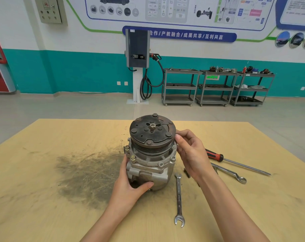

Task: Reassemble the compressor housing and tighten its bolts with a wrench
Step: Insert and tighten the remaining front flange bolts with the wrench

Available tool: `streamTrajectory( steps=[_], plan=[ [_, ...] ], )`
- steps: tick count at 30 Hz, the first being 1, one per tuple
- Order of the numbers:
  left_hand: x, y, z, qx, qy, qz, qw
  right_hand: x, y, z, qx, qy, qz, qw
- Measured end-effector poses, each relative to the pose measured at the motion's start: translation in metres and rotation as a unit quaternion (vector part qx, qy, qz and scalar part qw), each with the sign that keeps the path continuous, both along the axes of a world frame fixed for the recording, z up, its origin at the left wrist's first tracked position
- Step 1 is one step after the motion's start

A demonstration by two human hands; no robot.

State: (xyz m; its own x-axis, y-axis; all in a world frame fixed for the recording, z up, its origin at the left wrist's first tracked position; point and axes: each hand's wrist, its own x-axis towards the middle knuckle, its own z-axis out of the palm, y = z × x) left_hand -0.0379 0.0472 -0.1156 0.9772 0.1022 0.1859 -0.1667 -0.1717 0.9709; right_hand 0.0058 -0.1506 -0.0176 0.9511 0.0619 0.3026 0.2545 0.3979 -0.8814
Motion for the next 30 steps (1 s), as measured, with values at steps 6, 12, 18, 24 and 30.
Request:
streamTrajectory(
  steps=[6, 12, 18, 24, 30],
  plan=[
    [0.0010, 0.0001, -0.0038, 0.013, -0.004, 0.006, 1.000, 0.0019, -0.0007, -0.0007, 0.002, 0.001, -0.008, 1.000],
    [0.0014, -0.0006, -0.0037, 0.014, -0.012, 0.003, 1.000, 0.0003, -0.0002, -0.0038, 0.014, -0.013, 0.018, 1.000],
    [0.0024, 0.0011, -0.0059, 0.006, -0.008, 0.003, 1.000, 0.0039, -0.0003, -0.0045, 0.025, -0.004, -0.001, 1.000],
    [0.0042, 0.0029, -0.0083, 0.018, -0.004, 0.006, 1.000, 0.0027, -0.0005, -0.0059, 0.022, -0.015, 0.028, 0.999],
    [0.0046, 0.0020, -0.0075, 0.012, 0.000, 0.009, 1.000, 0.0028, 0.0023, -0.0047, 0.019, -0.002, -0.010, 1.000]
  ],
)
